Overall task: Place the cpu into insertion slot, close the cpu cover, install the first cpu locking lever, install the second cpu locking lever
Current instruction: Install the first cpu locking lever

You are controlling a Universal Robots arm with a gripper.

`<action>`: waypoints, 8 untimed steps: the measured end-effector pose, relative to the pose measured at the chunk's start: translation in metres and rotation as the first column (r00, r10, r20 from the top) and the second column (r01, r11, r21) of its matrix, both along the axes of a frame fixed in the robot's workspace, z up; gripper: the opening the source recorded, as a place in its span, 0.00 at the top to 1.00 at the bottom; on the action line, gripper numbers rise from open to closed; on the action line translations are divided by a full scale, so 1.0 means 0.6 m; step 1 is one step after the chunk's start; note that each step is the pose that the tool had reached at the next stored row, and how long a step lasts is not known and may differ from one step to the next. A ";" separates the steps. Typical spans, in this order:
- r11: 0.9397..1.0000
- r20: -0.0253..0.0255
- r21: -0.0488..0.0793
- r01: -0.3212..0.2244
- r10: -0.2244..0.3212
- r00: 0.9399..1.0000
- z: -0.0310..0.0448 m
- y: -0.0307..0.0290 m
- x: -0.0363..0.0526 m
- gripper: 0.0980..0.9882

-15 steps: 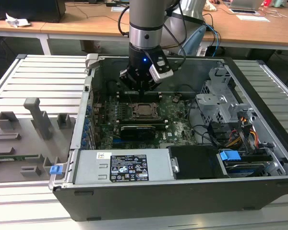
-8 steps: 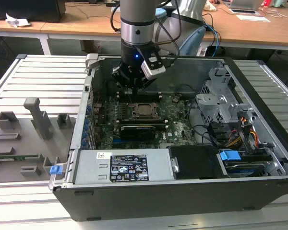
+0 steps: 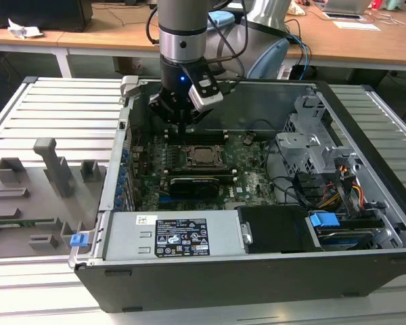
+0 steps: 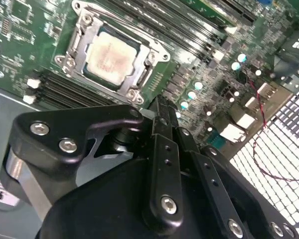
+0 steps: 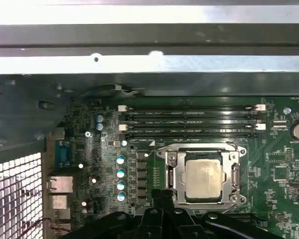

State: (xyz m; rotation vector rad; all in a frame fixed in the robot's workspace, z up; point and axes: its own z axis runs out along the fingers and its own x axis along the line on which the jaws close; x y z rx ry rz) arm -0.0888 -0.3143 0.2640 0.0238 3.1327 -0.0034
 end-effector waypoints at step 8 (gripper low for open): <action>1.000 0.000 0.000 -0.002 0.002 1.000 0.000 0.0151 -0.020 0.99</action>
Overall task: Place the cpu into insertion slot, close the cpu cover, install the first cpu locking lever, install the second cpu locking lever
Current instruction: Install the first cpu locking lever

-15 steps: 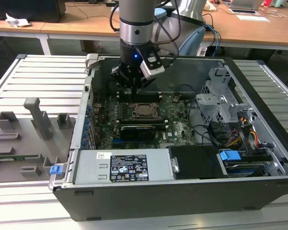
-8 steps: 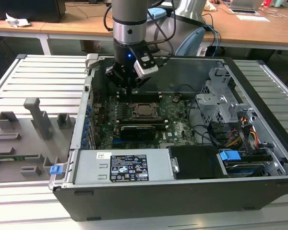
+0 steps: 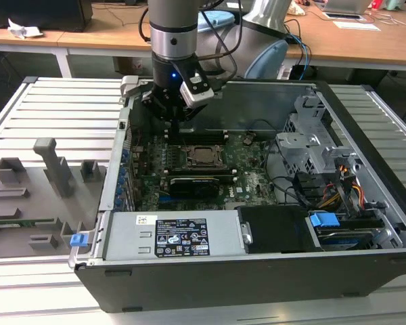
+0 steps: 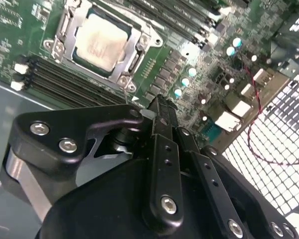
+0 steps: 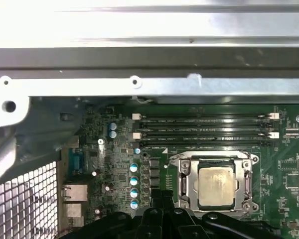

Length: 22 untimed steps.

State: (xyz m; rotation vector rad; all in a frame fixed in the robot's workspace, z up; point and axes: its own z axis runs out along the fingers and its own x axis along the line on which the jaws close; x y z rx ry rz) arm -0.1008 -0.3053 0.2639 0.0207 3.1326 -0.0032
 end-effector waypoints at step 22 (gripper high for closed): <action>1.000 0.000 0.000 -0.004 0.004 1.000 -0.006 0.0361 0.013 0.99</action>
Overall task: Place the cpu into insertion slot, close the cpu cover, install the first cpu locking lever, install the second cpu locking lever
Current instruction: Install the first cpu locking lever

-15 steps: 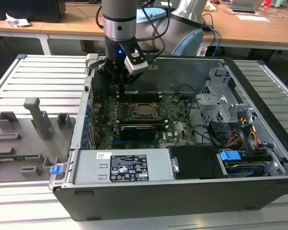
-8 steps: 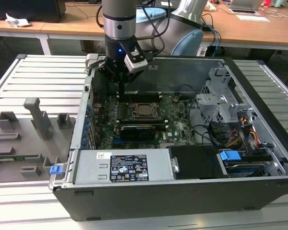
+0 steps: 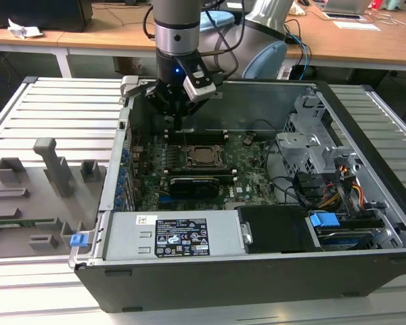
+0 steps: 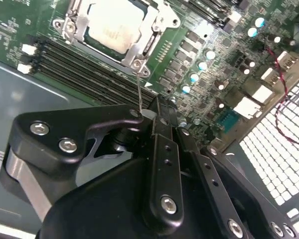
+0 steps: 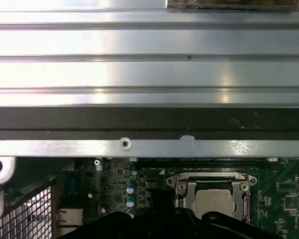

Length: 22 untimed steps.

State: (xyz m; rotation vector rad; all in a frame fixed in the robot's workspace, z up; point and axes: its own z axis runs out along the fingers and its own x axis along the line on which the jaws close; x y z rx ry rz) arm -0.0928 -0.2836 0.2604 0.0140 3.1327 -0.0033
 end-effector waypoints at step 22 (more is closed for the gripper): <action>0.998 0.004 0.044 -0.037 0.036 0.999 -0.026 -0.0035 0.077 0.99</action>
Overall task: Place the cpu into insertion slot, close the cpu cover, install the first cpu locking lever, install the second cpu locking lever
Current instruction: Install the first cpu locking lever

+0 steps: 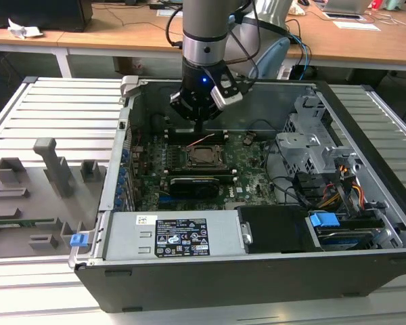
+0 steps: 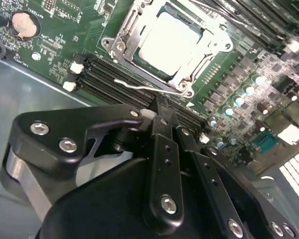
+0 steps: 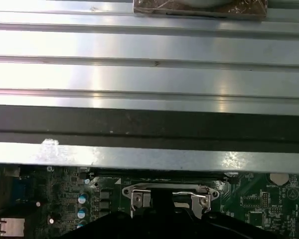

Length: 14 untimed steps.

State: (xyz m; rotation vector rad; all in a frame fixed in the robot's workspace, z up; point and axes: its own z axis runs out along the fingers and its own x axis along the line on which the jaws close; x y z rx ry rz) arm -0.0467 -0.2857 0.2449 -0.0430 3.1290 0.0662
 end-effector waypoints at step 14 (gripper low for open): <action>0.997 0.000 0.000 -0.075 0.075 0.997 -0.023 0.0115 0.019 0.99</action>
